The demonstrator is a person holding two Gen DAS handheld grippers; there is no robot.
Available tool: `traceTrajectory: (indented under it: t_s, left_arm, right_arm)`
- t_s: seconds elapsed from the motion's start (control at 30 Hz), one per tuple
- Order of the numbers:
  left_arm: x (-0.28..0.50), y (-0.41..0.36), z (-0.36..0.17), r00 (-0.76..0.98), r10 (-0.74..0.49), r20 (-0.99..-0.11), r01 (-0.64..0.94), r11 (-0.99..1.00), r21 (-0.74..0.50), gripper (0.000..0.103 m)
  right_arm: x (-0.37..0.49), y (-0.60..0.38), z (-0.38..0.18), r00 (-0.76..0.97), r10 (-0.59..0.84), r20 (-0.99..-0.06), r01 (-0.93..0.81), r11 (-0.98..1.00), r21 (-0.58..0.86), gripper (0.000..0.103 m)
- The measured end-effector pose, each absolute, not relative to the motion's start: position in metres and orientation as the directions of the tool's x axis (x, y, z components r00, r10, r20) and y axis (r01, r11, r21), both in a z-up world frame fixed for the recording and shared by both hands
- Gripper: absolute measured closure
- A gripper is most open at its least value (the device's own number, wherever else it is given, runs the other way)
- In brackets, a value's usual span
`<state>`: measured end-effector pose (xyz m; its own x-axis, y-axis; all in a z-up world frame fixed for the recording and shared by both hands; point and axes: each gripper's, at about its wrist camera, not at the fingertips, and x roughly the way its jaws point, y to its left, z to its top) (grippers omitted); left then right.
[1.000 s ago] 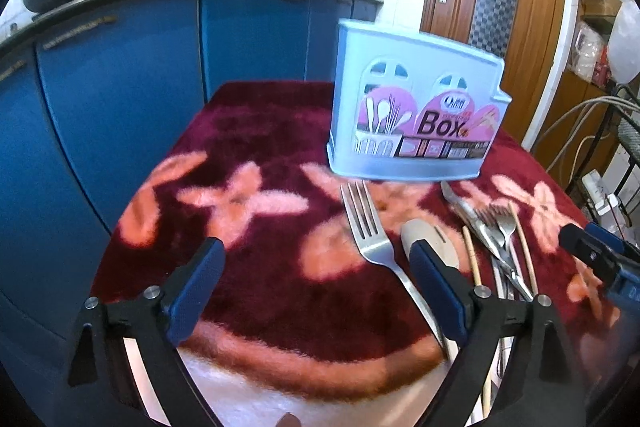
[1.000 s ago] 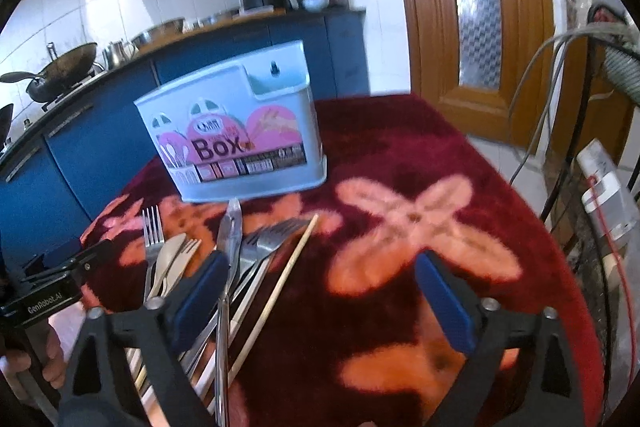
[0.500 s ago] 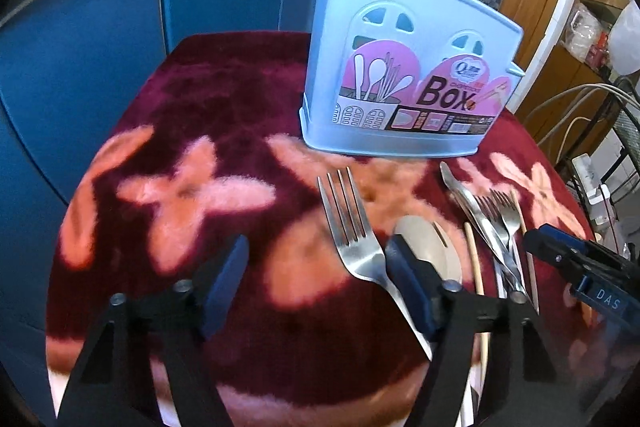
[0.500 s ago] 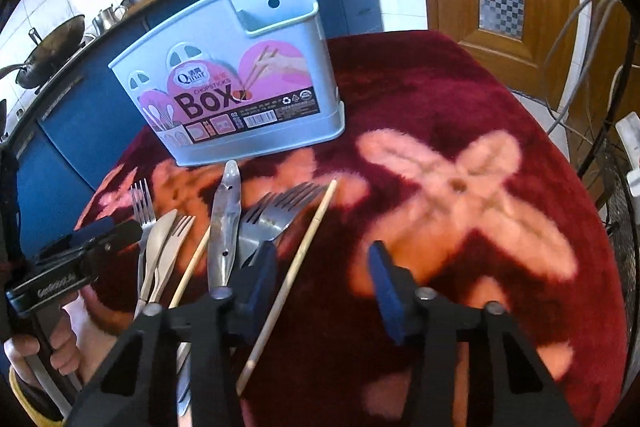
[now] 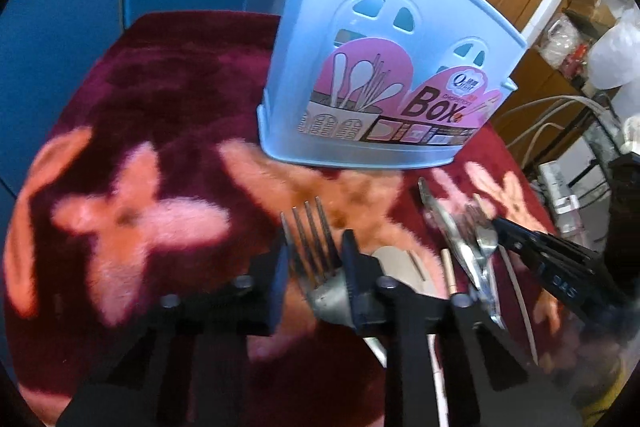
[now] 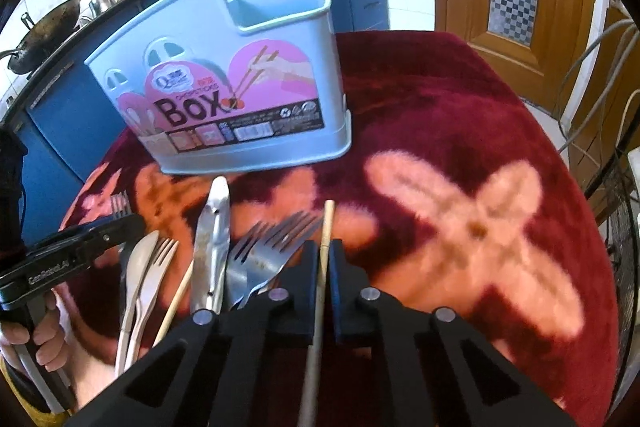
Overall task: Organize utensils
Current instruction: 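Grasp a silver fork with the left tool while the right tool grasps a wooden chopstick, then lift the fork with the left tool while the right tool lifts the chopstick over the box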
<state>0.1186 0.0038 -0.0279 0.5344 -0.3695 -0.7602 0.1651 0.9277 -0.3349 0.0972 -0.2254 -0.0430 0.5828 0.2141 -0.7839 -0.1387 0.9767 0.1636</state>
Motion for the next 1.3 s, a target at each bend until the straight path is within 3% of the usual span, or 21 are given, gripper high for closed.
traceTrajectory:
  t_s: [0.17, 0.7, 0.83, 1.03, 1.3]
  left_arm:
    - [0.128, 0.007, -0.028, 0.529, -0.394, -0.752, 0.179, 0.918, -0.354, 0.087]
    - [0.128, 0.016, -0.031, 0.464, -0.437, -0.770, 0.164, 0.897, -0.410, 0.089]
    - [0.123, 0.012, -0.023, 0.486, -0.428, -0.762, 0.171, 0.901, -0.397, 0.102]
    - [0.105, 0.011, 0.005, 0.567, -0.397, -0.722, 0.211, 0.917, -0.339, 0.103]
    - [0.079, 0.011, 0.049, 0.693, -0.354, -0.628, 0.228, 0.934, -0.275, 0.103]
  right_arm:
    - [0.113, -0.228, -0.046, 0.575, 0.198, -0.794, -0.139, 0.980, 0.144, 0.097]
    - [0.122, -0.231, -0.047, 0.469, 0.231, -0.852, -0.210, 0.967, 0.146, 0.095]
    - [0.124, -0.233, -0.043, 0.457, 0.241, -0.856, -0.214, 0.964, 0.157, 0.097]
    - [0.107, -0.240, -0.024, 0.532, 0.321, -0.784, -0.217, 0.946, 0.240, 0.097]
    - [0.073, -0.242, 0.024, 0.696, 0.373, -0.613, -0.258, 0.927, 0.271, 0.097]
